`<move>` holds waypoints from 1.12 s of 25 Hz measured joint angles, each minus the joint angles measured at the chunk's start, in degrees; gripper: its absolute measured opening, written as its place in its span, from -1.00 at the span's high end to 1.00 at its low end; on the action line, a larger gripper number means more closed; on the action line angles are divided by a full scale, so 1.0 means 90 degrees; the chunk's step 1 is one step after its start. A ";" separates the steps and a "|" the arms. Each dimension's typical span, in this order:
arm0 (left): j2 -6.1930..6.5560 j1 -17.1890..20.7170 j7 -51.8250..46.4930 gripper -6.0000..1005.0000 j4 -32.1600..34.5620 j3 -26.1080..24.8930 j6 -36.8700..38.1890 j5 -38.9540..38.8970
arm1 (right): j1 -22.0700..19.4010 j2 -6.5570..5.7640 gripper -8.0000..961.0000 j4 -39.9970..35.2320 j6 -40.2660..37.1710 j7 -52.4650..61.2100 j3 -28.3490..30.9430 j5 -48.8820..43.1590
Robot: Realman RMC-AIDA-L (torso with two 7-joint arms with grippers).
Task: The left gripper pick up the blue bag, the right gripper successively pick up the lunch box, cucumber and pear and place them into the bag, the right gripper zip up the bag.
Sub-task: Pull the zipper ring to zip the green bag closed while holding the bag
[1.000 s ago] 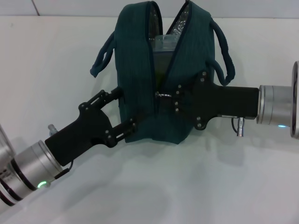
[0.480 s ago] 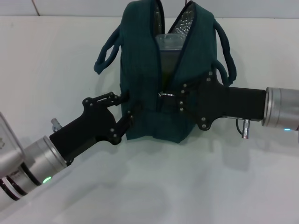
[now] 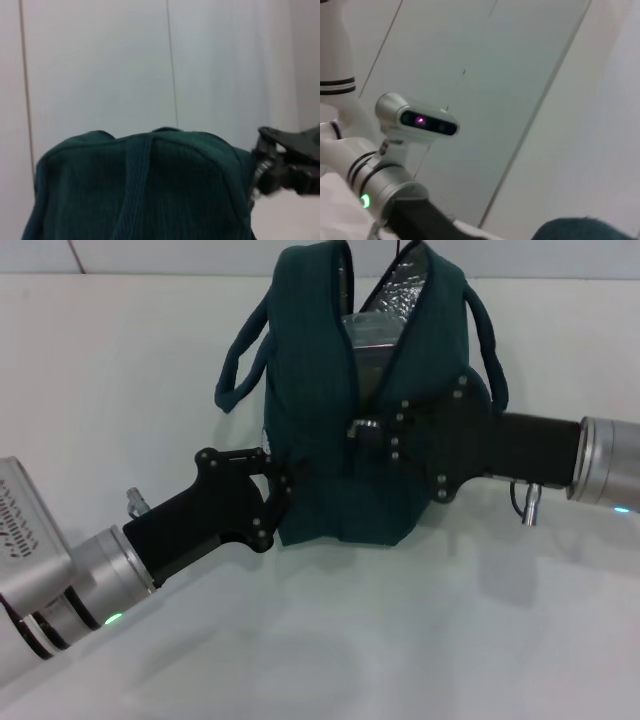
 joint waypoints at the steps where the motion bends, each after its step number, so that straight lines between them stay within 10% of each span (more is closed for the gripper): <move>1: 0.0006 -0.0020 0.0003 0.81 0.0004 0.0032 -0.0041 0.0005 | -0.0003 0.0000 0.95 0.0002 0.0001 -0.0061 0.0000 0.0101; 28: 0.0130 0.0349 -0.0006 0.85 0.0075 0.0117 -0.0067 -0.0422 | -0.0466 -0.0001 0.95 0.0094 -0.0441 -0.2498 -0.0899 0.2699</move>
